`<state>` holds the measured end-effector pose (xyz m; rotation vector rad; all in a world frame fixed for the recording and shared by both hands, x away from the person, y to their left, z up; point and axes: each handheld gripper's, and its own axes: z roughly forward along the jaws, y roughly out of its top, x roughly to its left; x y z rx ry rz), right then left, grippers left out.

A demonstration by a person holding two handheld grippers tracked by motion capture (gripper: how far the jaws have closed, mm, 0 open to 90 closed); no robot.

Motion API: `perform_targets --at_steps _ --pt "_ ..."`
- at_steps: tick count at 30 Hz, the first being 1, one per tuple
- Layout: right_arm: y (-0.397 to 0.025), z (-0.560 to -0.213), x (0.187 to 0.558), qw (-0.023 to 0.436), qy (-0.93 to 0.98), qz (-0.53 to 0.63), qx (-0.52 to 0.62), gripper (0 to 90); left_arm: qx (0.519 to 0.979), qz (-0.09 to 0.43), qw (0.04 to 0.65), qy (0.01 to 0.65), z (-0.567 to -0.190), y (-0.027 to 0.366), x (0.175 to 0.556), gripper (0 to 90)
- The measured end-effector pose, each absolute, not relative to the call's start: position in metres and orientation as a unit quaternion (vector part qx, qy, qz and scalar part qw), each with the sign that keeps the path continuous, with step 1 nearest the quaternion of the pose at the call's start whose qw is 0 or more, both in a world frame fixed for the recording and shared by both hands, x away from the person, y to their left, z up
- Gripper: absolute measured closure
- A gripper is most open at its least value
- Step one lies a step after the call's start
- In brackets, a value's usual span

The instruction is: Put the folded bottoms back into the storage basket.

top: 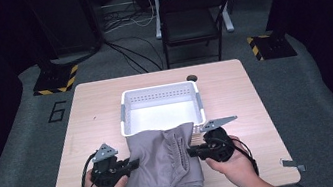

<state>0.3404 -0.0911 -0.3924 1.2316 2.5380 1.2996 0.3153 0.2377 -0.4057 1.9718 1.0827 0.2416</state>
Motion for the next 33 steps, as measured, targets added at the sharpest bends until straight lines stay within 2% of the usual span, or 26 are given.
perform_targets --at_steps 13,33 --pt "-0.094 -0.380 0.344 0.018 0.815 0.419 0.400 85.5 0.792 0.107 0.427 0.424 -0.390 0.237 0.319 77.5" --pt "-0.090 -0.359 0.362 0.052 0.840 0.387 0.376 85.5 0.804 0.119 0.415 0.410 -0.370 0.232 0.342 77.5"
